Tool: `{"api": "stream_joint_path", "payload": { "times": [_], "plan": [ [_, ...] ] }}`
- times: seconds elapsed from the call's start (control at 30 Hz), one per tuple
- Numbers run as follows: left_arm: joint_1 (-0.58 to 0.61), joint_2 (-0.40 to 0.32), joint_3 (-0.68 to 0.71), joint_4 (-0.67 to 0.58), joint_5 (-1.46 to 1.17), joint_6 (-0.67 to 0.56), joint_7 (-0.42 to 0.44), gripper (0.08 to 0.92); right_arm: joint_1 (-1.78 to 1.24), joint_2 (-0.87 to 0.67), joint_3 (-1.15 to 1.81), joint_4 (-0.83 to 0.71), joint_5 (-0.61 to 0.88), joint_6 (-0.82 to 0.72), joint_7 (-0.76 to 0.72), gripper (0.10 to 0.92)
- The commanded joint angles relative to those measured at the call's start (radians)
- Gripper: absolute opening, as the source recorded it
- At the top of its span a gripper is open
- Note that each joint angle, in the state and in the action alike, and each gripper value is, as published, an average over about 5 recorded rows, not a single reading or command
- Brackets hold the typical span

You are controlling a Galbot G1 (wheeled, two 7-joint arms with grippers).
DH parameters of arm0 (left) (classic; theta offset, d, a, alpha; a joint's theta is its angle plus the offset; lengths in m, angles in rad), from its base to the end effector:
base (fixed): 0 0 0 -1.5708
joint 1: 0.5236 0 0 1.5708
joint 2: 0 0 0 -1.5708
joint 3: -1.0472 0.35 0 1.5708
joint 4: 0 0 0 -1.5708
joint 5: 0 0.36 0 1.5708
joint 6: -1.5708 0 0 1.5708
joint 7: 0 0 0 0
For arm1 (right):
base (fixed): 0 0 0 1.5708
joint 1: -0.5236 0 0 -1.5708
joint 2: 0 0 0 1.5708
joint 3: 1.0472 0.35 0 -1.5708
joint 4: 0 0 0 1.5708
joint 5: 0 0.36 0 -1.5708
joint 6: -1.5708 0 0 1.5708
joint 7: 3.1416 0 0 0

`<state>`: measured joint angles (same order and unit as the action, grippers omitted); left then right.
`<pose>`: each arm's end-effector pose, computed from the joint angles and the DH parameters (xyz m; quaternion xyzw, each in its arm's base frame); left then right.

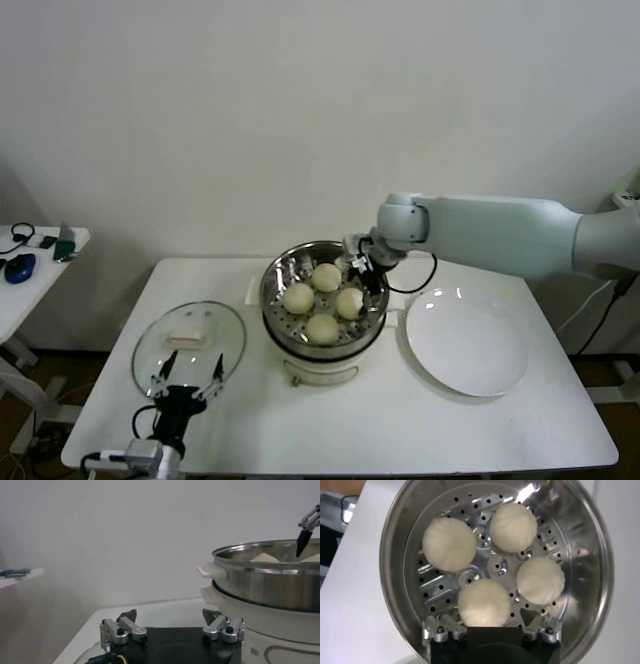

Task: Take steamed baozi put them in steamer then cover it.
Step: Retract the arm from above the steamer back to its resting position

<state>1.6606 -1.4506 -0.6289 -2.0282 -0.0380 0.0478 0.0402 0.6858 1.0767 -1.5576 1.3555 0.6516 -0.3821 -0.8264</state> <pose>0.1558 0.0566 -0.3366 -0.0026 -0.9934 -0.0571 0.0992 0.5423 0.0677 -0.0854 0.5563 -0.5380 0.5430 0.3260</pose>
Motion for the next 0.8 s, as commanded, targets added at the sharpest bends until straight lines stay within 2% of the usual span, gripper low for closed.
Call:
{"api": "stream_joint_path", "payload": {
  "times": [0.03,0.1,0.2,0.37,0.43,0.6,0.7,0.8],
  "plan": [
    [0.010,0.011,-0.002,-0.023,0.000,0.014,0.008,0.823,0.136,-0.122,0.070,0.021,0.222,0.011,0.012,0.823],
    [0.011,0.015,-0.003,-0.026,0.001,0.010,0.010,0.823,0.106,-0.187,0.144,0.046,0.271,-0.032,0.094,0.823],
    [0.008,0.021,-0.004,-0.026,-0.002,0.006,0.011,0.823,-0.057,-0.306,0.366,0.086,0.273,-0.071,0.298,0.823],
    [-0.008,0.028,-0.001,-0.014,0.036,-0.019,0.007,0.823,-0.453,-0.478,0.794,0.147,0.234,-0.033,0.683,0.823],
    [-0.018,0.030,0.001,-0.011,0.063,-0.031,0.003,0.823,-0.613,-0.541,0.937,0.179,0.223,0.003,0.769,0.823],
    [-0.042,0.041,0.005,-0.009,0.113,-0.045,-0.001,0.823,-1.113,-0.671,1.391,0.255,0.150,0.103,0.777,0.823],
    [-0.058,0.049,0.006,-0.001,0.135,-0.049,0.002,0.823,-1.522,-0.659,1.775,0.301,0.097,0.143,0.728,0.823],
    [-0.069,0.058,0.006,0.009,0.152,-0.062,0.005,0.823,-1.877,-0.582,2.099,0.340,0.031,0.202,0.675,0.823]
  ]
}}
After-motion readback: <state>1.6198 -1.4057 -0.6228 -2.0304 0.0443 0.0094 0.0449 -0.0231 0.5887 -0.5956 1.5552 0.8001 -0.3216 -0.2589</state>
